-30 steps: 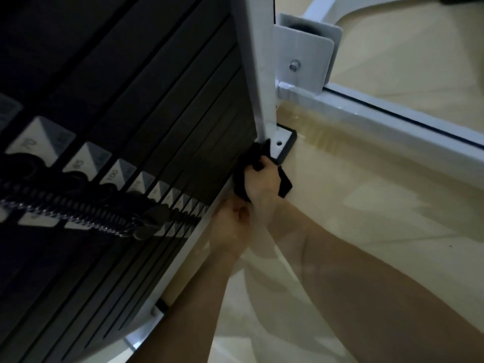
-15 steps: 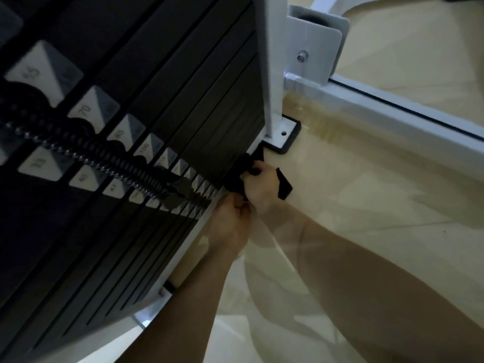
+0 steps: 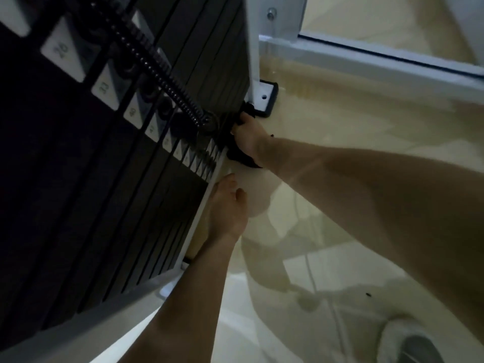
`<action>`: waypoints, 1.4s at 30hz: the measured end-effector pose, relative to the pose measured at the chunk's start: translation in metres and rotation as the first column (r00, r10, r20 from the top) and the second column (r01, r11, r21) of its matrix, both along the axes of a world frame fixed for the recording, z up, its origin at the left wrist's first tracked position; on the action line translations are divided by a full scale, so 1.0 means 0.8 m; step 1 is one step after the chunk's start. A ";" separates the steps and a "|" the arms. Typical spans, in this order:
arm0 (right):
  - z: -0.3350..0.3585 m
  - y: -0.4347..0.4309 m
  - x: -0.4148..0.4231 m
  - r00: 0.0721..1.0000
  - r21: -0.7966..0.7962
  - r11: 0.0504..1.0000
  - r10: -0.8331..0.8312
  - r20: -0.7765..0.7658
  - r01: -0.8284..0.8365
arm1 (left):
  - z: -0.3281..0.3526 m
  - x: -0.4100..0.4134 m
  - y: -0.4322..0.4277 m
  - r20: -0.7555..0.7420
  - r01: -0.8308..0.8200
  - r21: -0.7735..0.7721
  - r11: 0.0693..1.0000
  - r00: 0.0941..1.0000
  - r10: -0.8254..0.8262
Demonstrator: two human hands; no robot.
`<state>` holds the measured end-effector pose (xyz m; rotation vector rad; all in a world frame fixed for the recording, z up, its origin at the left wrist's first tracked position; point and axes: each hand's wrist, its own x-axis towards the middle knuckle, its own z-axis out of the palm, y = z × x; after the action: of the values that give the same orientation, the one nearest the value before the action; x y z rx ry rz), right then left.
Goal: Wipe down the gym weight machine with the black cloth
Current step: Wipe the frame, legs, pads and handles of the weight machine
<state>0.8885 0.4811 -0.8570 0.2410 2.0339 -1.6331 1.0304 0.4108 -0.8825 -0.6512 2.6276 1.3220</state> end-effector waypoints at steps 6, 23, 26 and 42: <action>-0.038 -0.040 0.043 0.979 -0.156 0.968 -0.201 -0.023 0.195 | 0.017 0.033 -0.008 0.087 0.098 0.008 0.995 0.991 -0.098; -0.078 -0.088 0.214 0.988 -0.229 0.962 -0.134 0.078 0.149 | 0.023 0.145 -0.084 0.150 0.238 -0.157 0.958 0.965 -0.215; -0.079 -0.097 0.275 0.990 -0.302 0.945 -0.099 0.099 0.125 | 0.023 0.168 -0.100 0.222 0.271 -0.193 0.943 0.948 -0.228; -0.071 -0.111 0.365 0.968 -0.354 0.933 0.031 0.247 0.060 | 0.076 0.245 -0.108 0.549 0.625 -0.107 0.773 0.685 -0.478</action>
<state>1.1803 0.3923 -0.9140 0.3115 1.5190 -1.8455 1.2261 0.3245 -0.8218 -0.1317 2.2995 0.5026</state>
